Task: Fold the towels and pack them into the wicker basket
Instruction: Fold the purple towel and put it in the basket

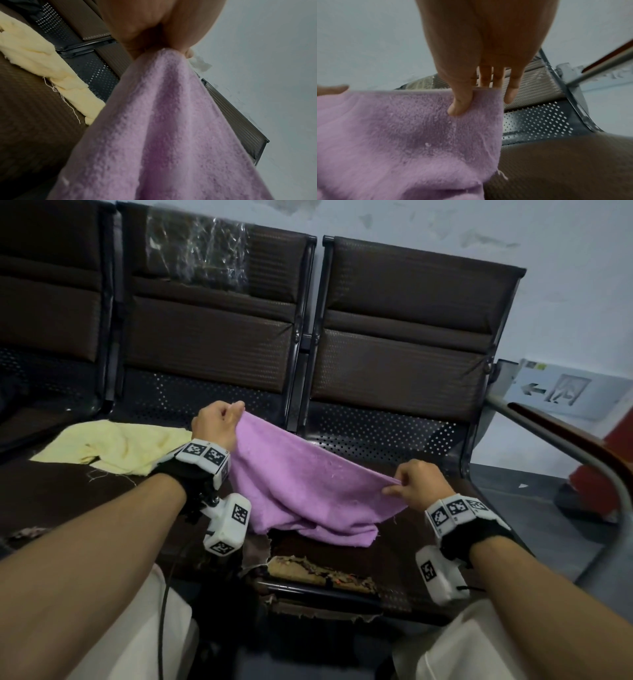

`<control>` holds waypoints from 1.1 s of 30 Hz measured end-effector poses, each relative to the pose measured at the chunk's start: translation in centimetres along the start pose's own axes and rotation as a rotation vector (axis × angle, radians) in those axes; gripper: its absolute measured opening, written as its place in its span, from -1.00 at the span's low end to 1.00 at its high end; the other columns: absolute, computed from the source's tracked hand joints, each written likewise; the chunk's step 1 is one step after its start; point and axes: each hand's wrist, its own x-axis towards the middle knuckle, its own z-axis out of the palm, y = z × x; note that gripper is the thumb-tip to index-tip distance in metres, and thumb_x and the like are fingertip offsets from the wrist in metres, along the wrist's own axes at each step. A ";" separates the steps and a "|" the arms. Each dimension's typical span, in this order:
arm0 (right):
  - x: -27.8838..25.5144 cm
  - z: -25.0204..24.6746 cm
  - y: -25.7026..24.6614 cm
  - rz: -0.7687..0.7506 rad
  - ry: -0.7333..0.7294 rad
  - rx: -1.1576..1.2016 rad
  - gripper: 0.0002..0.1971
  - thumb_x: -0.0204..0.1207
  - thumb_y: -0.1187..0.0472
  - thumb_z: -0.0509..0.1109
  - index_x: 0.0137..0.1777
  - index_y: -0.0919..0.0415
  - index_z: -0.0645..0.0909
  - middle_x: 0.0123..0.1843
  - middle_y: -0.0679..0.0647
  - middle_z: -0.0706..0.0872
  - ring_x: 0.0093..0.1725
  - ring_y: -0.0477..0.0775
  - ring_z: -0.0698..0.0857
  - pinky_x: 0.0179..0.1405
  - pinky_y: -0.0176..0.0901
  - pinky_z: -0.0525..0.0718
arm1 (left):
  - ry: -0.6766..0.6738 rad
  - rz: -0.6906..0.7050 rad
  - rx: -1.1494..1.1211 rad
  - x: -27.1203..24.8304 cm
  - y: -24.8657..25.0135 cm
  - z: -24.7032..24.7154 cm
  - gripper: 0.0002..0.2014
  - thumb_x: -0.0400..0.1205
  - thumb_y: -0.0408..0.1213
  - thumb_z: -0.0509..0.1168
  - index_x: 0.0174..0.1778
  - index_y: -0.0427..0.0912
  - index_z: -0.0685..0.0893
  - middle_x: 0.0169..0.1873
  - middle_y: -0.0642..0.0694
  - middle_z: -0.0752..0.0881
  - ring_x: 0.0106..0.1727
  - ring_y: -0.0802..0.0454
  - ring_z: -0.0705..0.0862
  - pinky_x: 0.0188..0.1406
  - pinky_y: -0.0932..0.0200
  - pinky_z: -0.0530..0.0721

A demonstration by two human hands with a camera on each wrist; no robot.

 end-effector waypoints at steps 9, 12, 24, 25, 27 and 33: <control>0.6 -0.5 1.8 0.242 0.276 0.521 -0.77 0.48 0.16 0.49 -0.37 0.07 0.56 -0.36 0.06 0.64 -0.24 0.07 0.60 -0.20 -0.18 0.49 | -0.050 -0.075 -0.104 -0.1 0.6 0.6 -0.58 0.67 0.00 0.20 -0.27 -0.31 0.64 -0.35 -0.18 0.59 -0.24 -0.06 0.51 -0.21 0.12 0.40; 0.8 -1.2 2.5 0.303 0.382 0.721 -0.89 0.49 0.15 0.48 -0.19 0.18 0.71 -0.33 0.04 0.67 -0.26 0.03 0.61 -0.15 -0.15 0.55 | -0.079 -0.053 -0.194 -0.4 1.6 1.0 -0.67 0.66 -0.04 0.23 -0.09 -0.23 0.76 -0.22 -0.10 0.70 -0.14 0.05 0.59 -0.12 0.21 0.46; -0.4 -9.6 0.3 0.246 0.765 0.787 -0.79 0.55 0.14 0.40 0.03 0.26 0.75 -0.15 0.07 0.70 -0.09 -0.01 0.62 -0.14 -0.35 0.42 | 0.081 0.001 -0.502 1.1 9.1 -1.5 -0.72 0.66 -0.09 0.25 -0.16 -0.23 0.73 -0.45 0.09 0.60 -0.34 0.25 0.51 -0.24 0.26 0.48; -0.3 -10.8 -0.1 0.239 0.789 0.787 -0.81 0.55 0.13 0.39 0.01 0.22 0.75 -0.16 0.04 0.69 -0.10 -0.02 0.61 -0.15 -0.36 0.41 | 0.101 0.029 -0.493 1.6 10.1 -2.0 -0.73 0.65 -0.09 0.26 -0.17 -0.20 0.73 -0.46 0.12 0.59 -0.39 0.32 0.47 -0.31 0.32 0.47; 0.2 -13.2 -1.1 0.211 0.838 0.809 -0.85 0.55 0.13 0.37 -0.09 0.18 0.73 -0.21 0.03 0.66 -0.13 -0.03 0.59 -0.21 -0.38 0.39 | 0.148 0.057 -0.495 2.8 11.9 -2.9 -0.72 0.66 -0.07 0.25 -0.23 -0.16 0.71 -0.54 0.17 0.54 -0.48 0.35 0.41 -0.43 0.35 0.42; 1.8 -14.8 -2.2 0.269 0.875 0.858 -0.62 0.58 0.12 0.35 -0.48 0.10 0.41 -0.36 0.01 0.54 -0.17 0.02 0.51 -0.15 -0.25 0.40 | 0.146 0.023 -0.581 4.4 12.3 -2.6 -0.66 0.64 -0.05 0.27 -0.26 -0.24 0.74 -0.52 0.09 0.58 -0.34 0.24 0.48 -0.30 0.27 0.48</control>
